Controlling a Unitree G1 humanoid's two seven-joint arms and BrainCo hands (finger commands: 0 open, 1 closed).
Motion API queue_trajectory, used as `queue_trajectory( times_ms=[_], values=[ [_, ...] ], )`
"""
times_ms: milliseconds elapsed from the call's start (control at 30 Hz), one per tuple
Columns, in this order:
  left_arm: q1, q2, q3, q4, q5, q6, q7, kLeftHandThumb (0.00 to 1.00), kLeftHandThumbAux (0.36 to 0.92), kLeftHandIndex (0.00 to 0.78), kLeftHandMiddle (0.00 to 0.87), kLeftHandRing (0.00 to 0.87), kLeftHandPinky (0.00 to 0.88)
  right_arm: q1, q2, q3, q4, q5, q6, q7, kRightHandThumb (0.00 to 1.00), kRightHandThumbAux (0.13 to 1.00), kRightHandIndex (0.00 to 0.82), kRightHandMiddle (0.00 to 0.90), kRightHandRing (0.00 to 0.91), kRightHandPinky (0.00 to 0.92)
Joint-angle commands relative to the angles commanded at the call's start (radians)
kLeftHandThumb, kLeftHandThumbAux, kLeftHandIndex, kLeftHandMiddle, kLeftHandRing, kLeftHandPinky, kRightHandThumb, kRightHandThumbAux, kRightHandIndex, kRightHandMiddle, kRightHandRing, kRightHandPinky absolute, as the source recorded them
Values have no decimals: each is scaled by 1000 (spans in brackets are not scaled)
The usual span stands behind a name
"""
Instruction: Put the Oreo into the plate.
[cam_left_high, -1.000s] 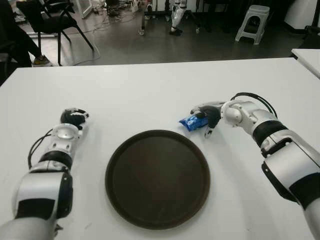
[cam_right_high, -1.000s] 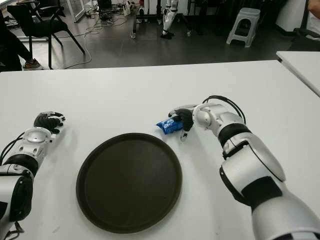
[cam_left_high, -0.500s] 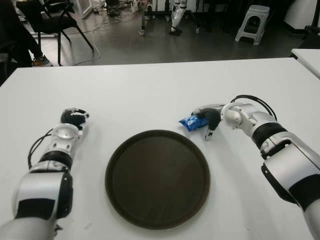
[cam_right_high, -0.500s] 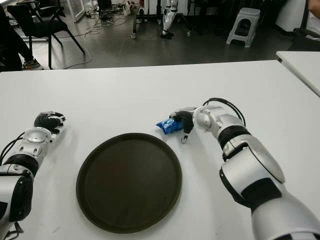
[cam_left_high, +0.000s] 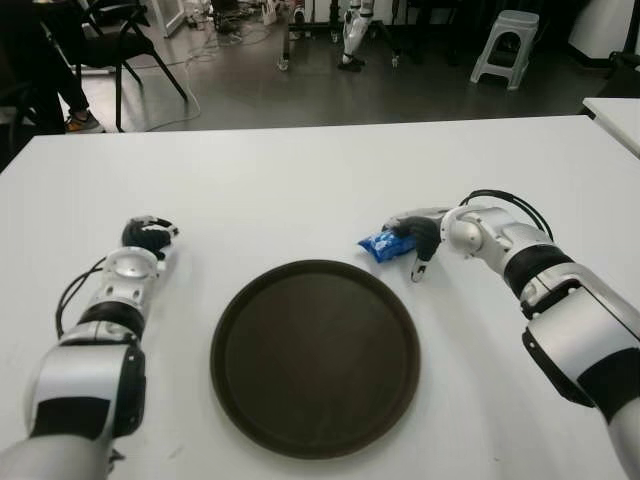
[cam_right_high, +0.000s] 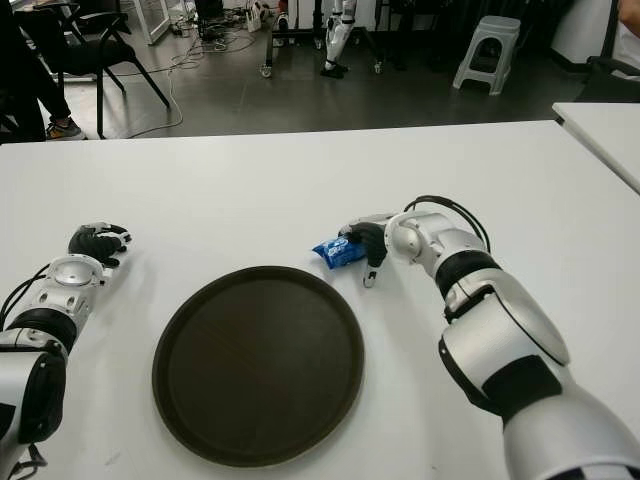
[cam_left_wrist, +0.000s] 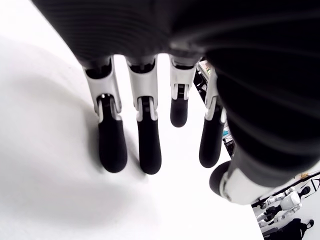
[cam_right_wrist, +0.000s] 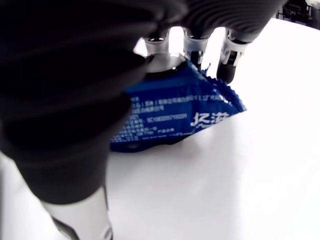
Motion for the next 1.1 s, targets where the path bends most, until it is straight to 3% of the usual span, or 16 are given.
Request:
queue_trajectory(
  times_ms=[1100],
  values=[
    [-4, 2, -22, -3, 16, 16, 7, 670, 727, 397, 124, 163, 206, 6, 14, 13, 6, -4, 23, 7, 0, 899, 0, 25, 0, 16]
  ],
)
